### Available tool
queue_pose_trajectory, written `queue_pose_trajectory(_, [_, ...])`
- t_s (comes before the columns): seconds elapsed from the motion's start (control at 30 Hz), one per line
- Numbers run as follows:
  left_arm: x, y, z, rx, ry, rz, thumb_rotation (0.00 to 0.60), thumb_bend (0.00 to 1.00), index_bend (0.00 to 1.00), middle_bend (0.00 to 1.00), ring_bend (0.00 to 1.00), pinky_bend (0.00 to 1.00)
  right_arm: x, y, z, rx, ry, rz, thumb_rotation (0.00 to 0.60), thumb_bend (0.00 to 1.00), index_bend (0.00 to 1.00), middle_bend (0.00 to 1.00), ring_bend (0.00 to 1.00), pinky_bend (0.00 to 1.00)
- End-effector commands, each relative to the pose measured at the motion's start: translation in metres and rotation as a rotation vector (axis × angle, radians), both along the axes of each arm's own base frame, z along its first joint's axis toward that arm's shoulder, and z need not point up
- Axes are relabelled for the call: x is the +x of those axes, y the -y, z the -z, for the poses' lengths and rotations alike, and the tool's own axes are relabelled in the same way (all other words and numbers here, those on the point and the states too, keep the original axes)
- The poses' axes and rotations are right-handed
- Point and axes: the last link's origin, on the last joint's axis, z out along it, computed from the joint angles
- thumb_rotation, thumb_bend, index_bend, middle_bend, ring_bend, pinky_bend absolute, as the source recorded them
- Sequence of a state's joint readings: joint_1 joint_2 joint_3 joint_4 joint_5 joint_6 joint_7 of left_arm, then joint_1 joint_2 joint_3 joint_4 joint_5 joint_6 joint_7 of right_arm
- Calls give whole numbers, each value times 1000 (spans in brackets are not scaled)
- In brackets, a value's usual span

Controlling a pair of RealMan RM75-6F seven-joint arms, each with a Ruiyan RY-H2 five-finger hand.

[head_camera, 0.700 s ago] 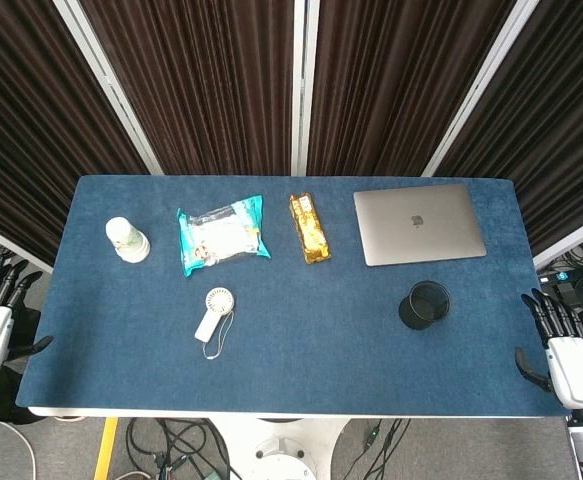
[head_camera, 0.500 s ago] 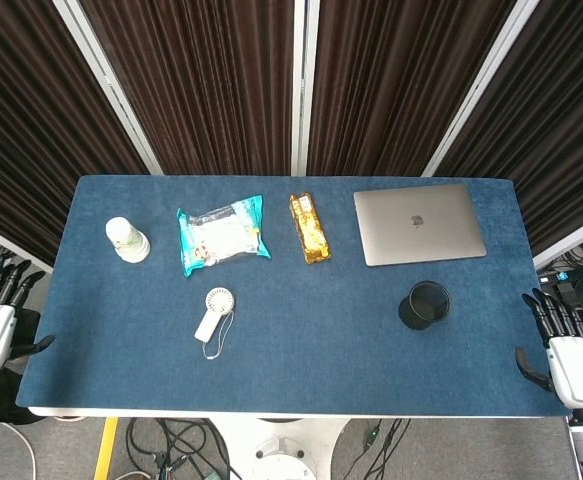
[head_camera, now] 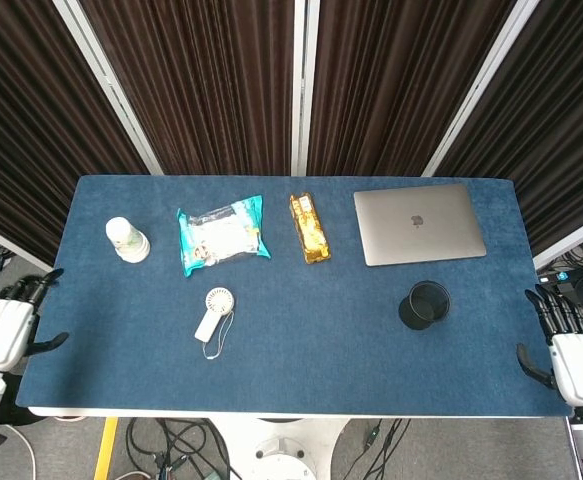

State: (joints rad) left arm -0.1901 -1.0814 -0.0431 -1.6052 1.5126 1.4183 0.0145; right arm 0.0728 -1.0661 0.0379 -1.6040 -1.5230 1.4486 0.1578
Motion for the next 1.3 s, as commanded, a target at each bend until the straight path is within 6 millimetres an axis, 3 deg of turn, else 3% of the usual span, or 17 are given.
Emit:
queue_pose_trajectory(0.03, [10,0,16,-121,-4,11,600,570,120,773,793,836,0,-1,1,9,-2,0,600,361,0,0,0,0])
queue_pose_trajectory(0.13, [18,0,29,-216,-33,39,600,701,121,850,846,859,-3,0,0,13,-9,6,600,361,0,0,0,0])
queue_pose_trajectory(0.4, [50,-11,75,-443,-140,135,600,864,135,893,862,859,-5,2,4,23,-3,16,600,362,0,0,0,0])
queue_pose_trajectory(0.67, [85,-19,124,-535,-149,254,600,867,135,896,864,858,4,8,3,15,8,-1,600,364,0,0,0,0])
queue_pose_trajectory(1.1, [105,-38,152,-522,-157,300,600,867,135,896,864,859,0,11,2,16,4,30,600,366,0,0,0,0])
queue_pose_trajectory(1.3, [100,-50,167,-517,-167,254,600,885,135,897,864,859,-2,10,4,24,1,40,600,365,0,0,0,0])
